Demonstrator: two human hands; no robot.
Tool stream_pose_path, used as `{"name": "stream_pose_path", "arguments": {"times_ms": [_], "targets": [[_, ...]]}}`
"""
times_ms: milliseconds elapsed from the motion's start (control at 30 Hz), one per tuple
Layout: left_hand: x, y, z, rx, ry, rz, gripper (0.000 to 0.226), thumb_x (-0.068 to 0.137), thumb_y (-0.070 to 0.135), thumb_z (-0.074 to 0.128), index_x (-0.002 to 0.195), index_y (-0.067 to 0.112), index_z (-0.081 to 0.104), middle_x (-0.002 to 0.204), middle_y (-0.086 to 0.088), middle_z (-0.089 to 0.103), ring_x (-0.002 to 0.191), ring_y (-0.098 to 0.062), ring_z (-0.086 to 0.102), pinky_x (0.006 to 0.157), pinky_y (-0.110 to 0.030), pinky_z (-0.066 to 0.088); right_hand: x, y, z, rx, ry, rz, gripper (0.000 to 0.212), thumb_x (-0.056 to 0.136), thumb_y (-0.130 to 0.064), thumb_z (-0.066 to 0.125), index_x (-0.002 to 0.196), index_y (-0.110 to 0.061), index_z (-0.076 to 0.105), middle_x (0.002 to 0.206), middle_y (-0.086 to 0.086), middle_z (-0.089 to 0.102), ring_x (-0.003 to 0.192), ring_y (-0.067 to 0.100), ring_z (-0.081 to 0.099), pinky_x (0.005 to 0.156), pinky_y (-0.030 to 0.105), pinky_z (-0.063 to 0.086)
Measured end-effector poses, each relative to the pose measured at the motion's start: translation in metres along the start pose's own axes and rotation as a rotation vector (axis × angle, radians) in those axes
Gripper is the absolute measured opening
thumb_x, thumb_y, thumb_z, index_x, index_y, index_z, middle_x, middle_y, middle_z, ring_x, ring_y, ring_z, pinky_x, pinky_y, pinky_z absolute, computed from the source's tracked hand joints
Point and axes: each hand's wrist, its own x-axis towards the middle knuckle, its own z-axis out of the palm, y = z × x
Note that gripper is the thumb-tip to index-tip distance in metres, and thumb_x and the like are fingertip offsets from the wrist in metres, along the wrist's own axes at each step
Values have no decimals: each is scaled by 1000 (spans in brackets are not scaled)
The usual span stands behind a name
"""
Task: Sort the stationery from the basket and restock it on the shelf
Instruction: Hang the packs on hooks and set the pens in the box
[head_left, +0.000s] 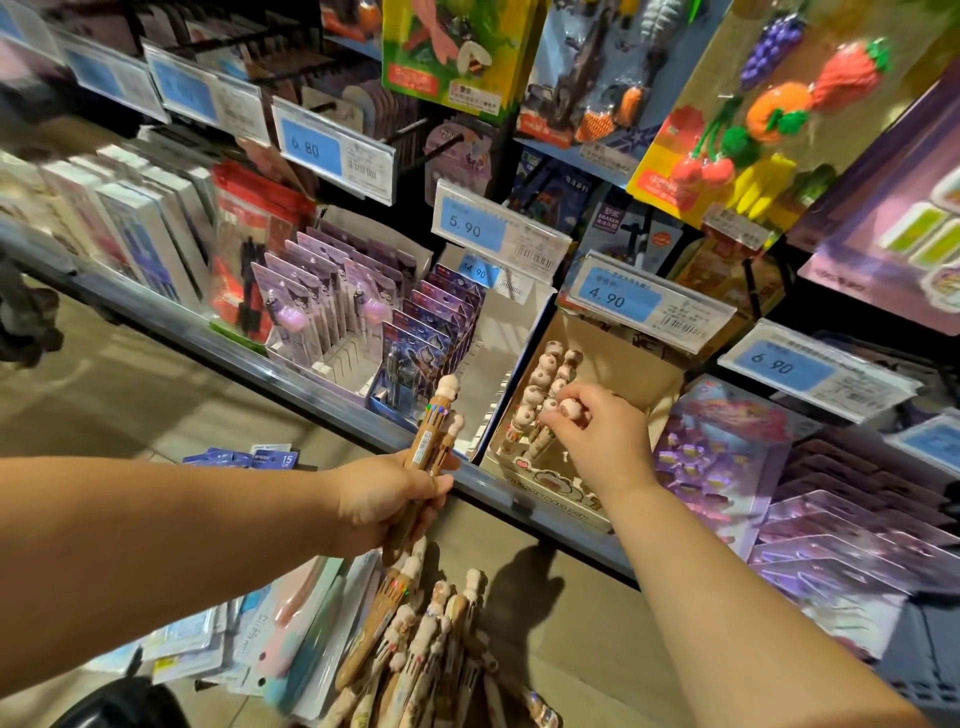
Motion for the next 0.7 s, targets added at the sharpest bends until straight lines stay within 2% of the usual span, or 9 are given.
{"name": "stream_pose_path", "arguments": {"times_ms": [167,267,367,400,467,533,567,633,700], "targets": [[-6,4,3,-47,-39,-2,26,98,6,51,121,15,58,76,-6,53,64,-15,50,59,-25,47,-11,16,19,-75,-122,-15,34,82,-28,75,115,-22,69,111,0,62,97,21,60,85,26,45],[-9,5,7,-72,-86,-28,20,96,9,55,115,8,50,70,-6,54,59,-15,52,56,-27,49,-16,14,20,-12,-83,18,48,88,-38,66,133,-21,57,118,-4,53,83,12,58,82,27,48],[-14,8,12,-57,-154,-56,4,98,12,53,96,9,52,59,-3,53,50,-14,51,44,-23,47,-19,2,20,-75,110,-67,43,92,-47,51,123,-18,62,118,-1,54,90,16,58,79,33,49],[-15,8,12,-45,-170,-63,10,99,13,52,89,10,52,56,-3,52,48,-14,50,40,-22,45,-19,-4,19,-47,140,-108,39,92,-46,49,114,-18,65,111,-3,55,90,15,57,77,31,48],[-14,6,13,-44,-219,-64,15,95,17,60,94,6,50,59,-4,51,49,-14,50,42,-22,46,-18,-19,17,120,0,-112,25,96,-38,52,102,-19,67,97,-7,57,83,8,55,73,22,43],[-11,5,15,-51,-280,-55,29,85,23,69,100,8,50,62,-5,51,51,-14,51,48,-23,48,-19,-32,17,315,-297,-57,15,97,-26,55,99,-16,65,86,-5,61,74,1,56,68,14,43],[-10,4,16,-53,-292,-60,30,83,24,70,95,7,49,60,-5,51,50,-14,51,49,-22,49,-19,-34,19,358,-389,-53,13,97,-22,56,97,-11,64,83,-1,64,72,2,58,67,15,47],[-11,7,20,-53,-306,-61,29,83,25,69,91,7,48,59,-3,53,49,-12,52,49,-21,49,-21,-30,23,428,-429,-51,17,97,-19,57,98,-3,64,88,16,68,79,13,62,76,33,54],[-14,13,26,-58,-317,-51,26,88,26,64,97,8,47,61,-2,55,49,-11,52,46,-20,48,-22,-26,19,500,-432,-1,15,97,-19,57,100,-8,66,97,18,70,86,17,63,84,36,52]]}}
